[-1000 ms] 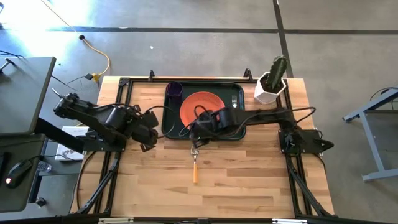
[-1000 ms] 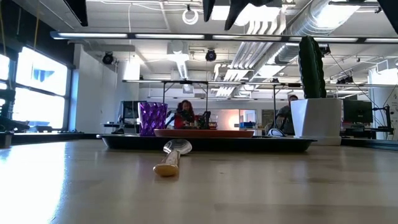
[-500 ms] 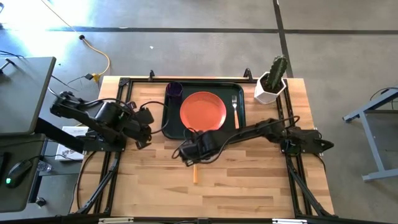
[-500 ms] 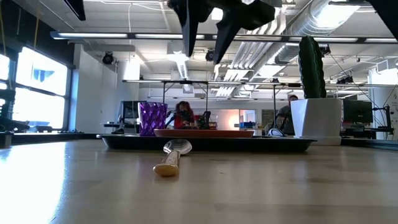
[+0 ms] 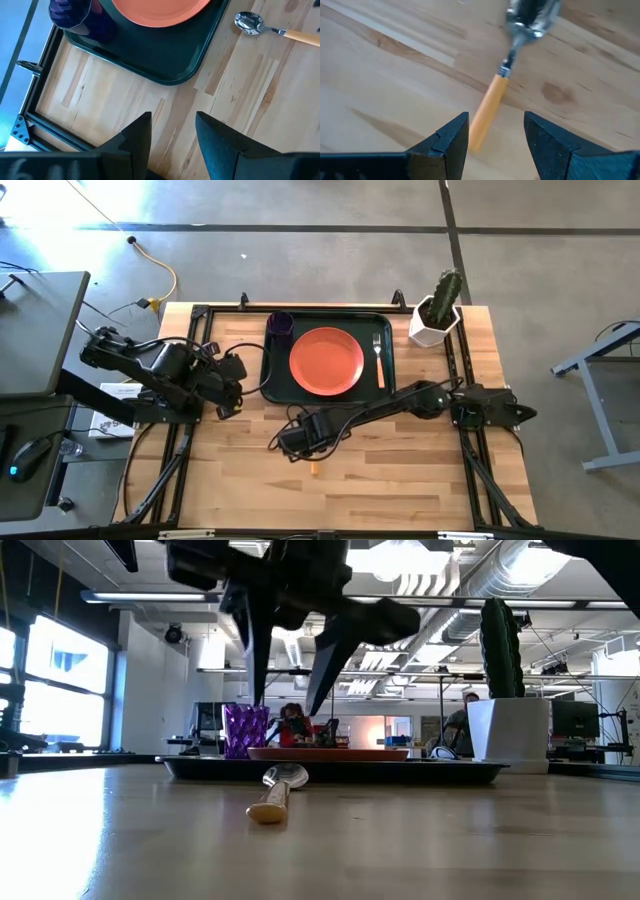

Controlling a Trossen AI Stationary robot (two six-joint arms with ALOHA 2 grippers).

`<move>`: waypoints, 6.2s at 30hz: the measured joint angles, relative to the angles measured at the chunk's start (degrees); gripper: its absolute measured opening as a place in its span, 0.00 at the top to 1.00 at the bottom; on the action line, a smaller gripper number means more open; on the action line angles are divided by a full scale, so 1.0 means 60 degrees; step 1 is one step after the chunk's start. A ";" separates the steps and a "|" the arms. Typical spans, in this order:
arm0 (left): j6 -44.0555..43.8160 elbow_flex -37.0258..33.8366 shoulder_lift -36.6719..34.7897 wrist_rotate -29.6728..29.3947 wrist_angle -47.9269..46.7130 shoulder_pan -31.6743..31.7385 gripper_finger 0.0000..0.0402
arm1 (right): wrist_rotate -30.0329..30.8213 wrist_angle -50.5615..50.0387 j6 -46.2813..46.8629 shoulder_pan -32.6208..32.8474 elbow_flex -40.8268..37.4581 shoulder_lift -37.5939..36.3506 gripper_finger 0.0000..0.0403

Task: Pick and place plate/cup/fork/spoon on tray
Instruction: Put the yellow spoon on the black serving tray to the left of the yellow fork

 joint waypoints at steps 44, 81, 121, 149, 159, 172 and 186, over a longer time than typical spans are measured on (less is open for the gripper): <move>0.0763 0.0000 0.0004 -0.0076 0.0000 0.0004 0.64 | -0.0142 0.0455 -0.0230 -0.0105 0.0015 0.1376 0.96; 0.2200 0.0000 0.0004 -0.0249 0.0003 0.0004 0.64 | 0.0371 0.0309 -0.0517 -0.0076 0.0280 0.1053 0.96; 0.2317 0.0004 0.0000 -0.0916 0.0003 0.0288 0.64 | 0.4668 -0.2780 -0.4843 -0.1904 0.0259 -0.1277 0.96; 0.2931 0.0004 0.0000 -0.0967 0.0050 0.3064 0.64 | 0.3665 0.0446 -0.4395 -0.4980 -0.7795 -0.5865 0.96; 0.3065 0.0004 0.0000 -0.0969 0.0119 0.3642 0.64 | 0.1789 0.3654 -0.2618 -0.5648 -1.0294 -0.6515 0.94; 0.3155 0.0004 0.0000 -0.0973 0.0280 0.3770 0.64 | 0.1085 0.4824 -0.2261 -0.6176 -1.1303 -0.6471 0.94; 0.3158 0.0004 0.0004 -0.0973 0.0539 0.3767 0.64 | 0.0319 0.5416 -0.2736 -0.6240 -1.1562 -0.6040 0.94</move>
